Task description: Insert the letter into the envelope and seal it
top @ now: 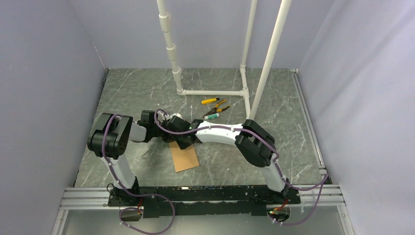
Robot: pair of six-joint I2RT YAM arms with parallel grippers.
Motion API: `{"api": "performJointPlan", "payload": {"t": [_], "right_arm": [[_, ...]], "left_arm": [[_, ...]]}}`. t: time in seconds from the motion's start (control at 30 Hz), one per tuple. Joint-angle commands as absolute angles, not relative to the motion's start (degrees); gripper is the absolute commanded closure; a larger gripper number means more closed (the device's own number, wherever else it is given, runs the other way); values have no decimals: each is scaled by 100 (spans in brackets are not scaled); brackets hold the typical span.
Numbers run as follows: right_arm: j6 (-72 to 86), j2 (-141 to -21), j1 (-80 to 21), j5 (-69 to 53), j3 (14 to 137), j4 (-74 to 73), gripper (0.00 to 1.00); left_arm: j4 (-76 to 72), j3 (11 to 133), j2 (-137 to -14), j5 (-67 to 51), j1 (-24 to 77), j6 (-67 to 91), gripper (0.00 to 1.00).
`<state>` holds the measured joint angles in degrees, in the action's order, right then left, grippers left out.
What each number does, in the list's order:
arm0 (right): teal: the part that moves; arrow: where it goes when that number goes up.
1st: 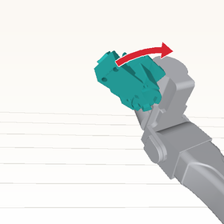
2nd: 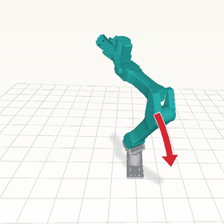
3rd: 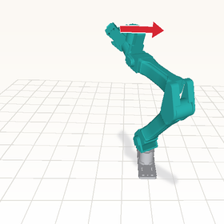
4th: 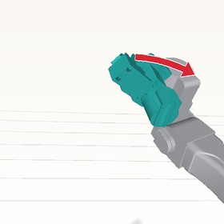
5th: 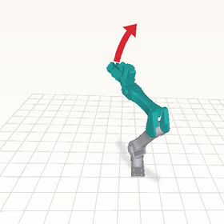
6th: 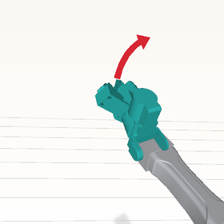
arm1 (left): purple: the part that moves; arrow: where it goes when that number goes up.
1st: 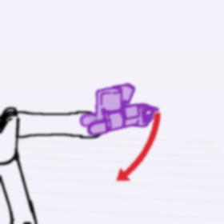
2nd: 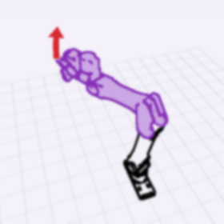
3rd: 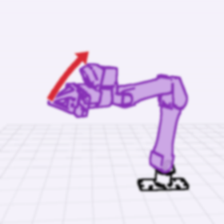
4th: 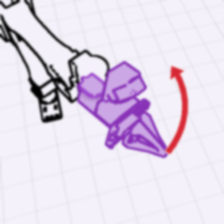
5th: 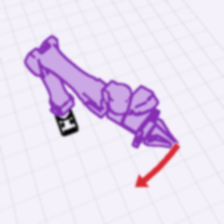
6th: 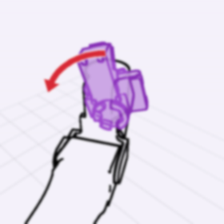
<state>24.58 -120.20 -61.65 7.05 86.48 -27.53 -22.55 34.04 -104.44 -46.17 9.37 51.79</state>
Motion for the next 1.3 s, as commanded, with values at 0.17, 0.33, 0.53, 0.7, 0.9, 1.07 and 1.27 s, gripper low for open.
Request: {"api": "performJointPlan", "payload": {"t": [0.17, 0.33, 0.53, 0.7, 0.9, 1.07, 1.27], "right_arm": [[2074, -11994, -6376, 243, 7919, -4052, 89], [1974, -11782, -6475, 60, 7598, -4182, 87], [2046, -11419, -6601, -144, 7150, -4296, 89], [2027, -10944, -6620, -315, 6946, -4357, 90], [2342, -10766, -6316, 200, 7591, -4039, 90], [2667, -11077, -6024, 856, 8287, -3447, 90], [2627, -11654, -5972, 1035, 8994, -3174, 90]], "left_arm": [[-1461, 3241, -10758, -3502, 861, 4702, 97], [-1477, 3240, -10848, -3480, 854, 4650, 98], [-1522, 3199, -10897, -3491, 861, 4641, 98], [-1447, 3246, -10857, -3508, 856, 4602, 98], [-1397, 3249, -10766, -3530, 853, 4586, 97], [-1362, 3248, -10710, -3555, 853, 4596, 98], [-1365, 3243, -10709, -3588, 860, 4611, 98]]}}
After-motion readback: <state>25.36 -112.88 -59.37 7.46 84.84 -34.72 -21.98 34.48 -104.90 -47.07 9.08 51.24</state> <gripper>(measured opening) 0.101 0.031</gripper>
